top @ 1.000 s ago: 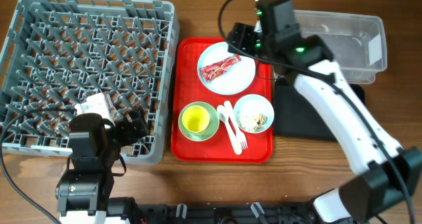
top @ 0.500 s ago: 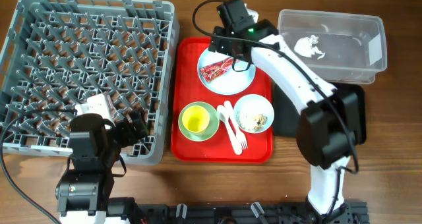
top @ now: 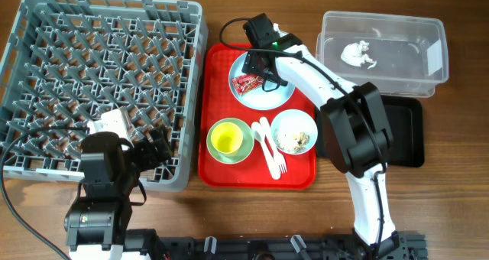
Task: Sort waste into correct bins and load items into the dishwasher rack
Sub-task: 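Grasp the red wrapper on the white plate and drop it in the bin, then grasp the blue bowl with the right gripper and lift it, then tip the blue bowl over the black tray to dump rice and peanuts, then place the empty blue bowl onto the white plate with the right gripper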
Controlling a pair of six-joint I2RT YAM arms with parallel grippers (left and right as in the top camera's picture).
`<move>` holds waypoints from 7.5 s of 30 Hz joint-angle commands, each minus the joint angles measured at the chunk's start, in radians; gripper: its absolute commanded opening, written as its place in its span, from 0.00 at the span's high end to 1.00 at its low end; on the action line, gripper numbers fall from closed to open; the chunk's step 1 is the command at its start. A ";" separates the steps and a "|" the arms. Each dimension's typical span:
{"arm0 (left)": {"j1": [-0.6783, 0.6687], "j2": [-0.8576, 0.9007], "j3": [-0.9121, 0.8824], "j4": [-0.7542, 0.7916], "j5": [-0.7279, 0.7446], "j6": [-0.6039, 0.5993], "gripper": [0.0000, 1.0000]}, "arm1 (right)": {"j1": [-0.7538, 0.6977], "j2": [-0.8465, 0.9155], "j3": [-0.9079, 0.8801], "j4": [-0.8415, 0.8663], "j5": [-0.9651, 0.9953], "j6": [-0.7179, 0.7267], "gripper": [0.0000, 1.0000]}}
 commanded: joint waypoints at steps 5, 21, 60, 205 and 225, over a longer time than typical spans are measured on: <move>0.005 -0.001 0.019 0.001 -0.010 0.006 0.00 | -0.006 0.000 0.010 -0.097 -0.009 0.009 0.95; 0.005 -0.001 0.020 0.001 -0.010 0.006 0.00 | -0.385 -0.371 0.000 -0.172 0.096 -0.121 0.95; 0.005 -0.001 0.019 -0.003 -0.010 0.006 0.00 | 0.050 -0.747 -0.602 -0.158 -0.242 -0.431 0.22; 0.005 -0.001 0.019 -0.021 -0.010 0.006 0.00 | -0.253 -0.808 -0.582 0.081 -0.539 -0.488 0.96; 0.005 -0.001 0.019 -0.021 -0.010 0.006 0.00 | 0.046 -0.441 -0.553 0.389 -0.323 -0.843 0.96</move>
